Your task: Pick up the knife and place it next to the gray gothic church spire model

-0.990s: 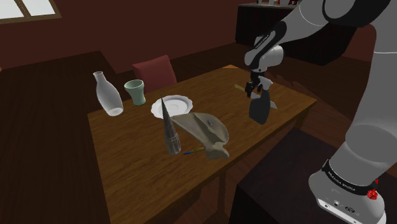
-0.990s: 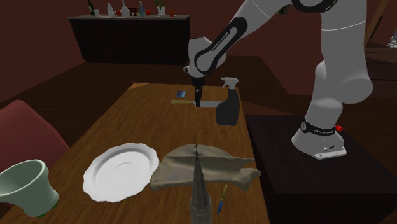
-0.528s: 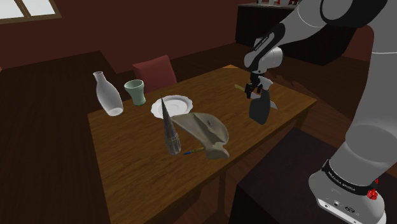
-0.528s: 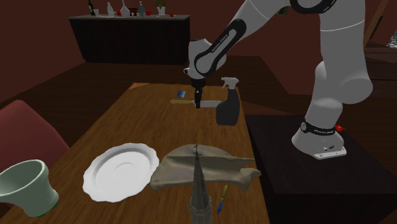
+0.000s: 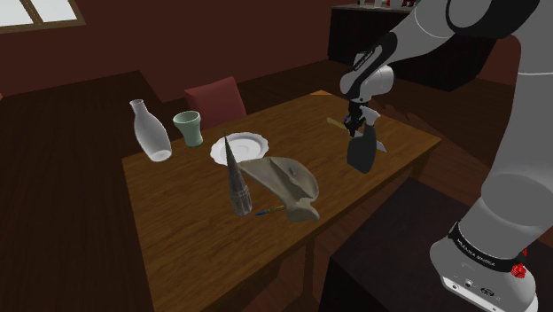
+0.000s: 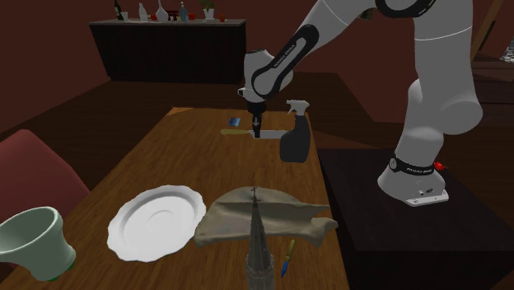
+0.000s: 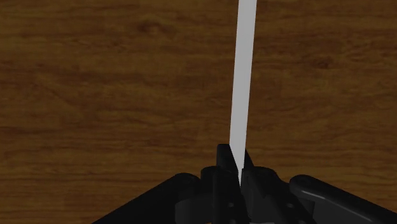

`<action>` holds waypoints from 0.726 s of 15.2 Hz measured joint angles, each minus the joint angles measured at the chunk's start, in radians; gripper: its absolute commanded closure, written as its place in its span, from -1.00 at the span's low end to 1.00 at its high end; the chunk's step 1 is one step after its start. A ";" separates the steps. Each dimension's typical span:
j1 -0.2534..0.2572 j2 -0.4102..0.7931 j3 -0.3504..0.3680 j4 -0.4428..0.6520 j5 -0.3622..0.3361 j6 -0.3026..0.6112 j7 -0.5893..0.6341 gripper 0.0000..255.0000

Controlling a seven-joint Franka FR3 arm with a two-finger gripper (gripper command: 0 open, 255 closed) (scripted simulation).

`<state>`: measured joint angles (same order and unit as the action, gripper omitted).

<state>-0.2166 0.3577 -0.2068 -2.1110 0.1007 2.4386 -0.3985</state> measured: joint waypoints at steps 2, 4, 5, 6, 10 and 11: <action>0.000 0.000 0.000 0.000 0.000 0.000 0.000 1.00; 0.000 -0.005 -0.001 0.000 -0.002 -0.005 0.001 1.00; 0.002 -0.012 -0.002 0.002 -0.004 -0.013 0.004 1.00; 0.004 -0.022 -0.003 0.001 -0.007 -0.022 0.007 1.00; 0.006 -0.056 -0.010 0.010 -0.019 -0.065 0.011 1.00; 0.007 -0.068 -0.011 0.007 -0.022 -0.073 0.014 1.00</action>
<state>-0.2092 0.2900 -0.2179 -2.1036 0.0783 2.3655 -0.3849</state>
